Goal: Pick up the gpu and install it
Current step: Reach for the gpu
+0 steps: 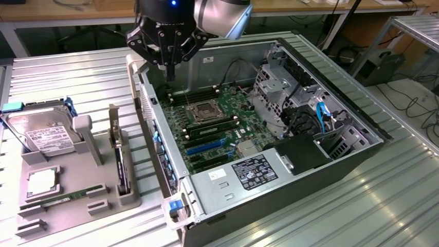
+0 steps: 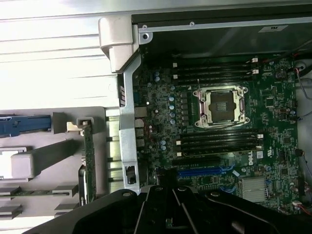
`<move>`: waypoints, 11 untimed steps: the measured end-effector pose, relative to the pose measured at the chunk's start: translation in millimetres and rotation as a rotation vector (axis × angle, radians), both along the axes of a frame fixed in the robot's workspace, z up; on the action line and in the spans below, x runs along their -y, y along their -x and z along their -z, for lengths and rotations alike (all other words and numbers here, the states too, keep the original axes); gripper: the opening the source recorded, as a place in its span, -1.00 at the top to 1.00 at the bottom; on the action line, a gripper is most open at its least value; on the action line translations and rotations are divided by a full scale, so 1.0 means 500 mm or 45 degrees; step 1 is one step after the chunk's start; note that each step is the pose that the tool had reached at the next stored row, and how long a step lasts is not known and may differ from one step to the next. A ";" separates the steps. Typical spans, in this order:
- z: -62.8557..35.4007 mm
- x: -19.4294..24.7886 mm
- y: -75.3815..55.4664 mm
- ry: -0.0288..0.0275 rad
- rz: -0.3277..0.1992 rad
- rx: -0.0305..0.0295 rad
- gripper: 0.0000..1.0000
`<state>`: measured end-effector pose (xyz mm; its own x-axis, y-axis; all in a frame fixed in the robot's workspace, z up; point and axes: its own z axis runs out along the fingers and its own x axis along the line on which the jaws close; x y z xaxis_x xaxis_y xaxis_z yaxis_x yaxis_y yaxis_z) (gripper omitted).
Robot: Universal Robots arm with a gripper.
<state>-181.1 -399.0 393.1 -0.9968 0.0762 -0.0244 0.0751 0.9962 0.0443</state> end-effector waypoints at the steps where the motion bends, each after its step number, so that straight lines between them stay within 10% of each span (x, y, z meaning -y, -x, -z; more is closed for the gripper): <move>1: 0.000 -0.0001 0.002 0.0000 0.000 0.0000 0.79; 11: 0.000 -0.0001 0.022 -0.0001 0.000 0.0001 0.79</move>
<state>-191.9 -399.0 392.9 -0.9968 0.0762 -0.0245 0.0751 0.9962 0.0444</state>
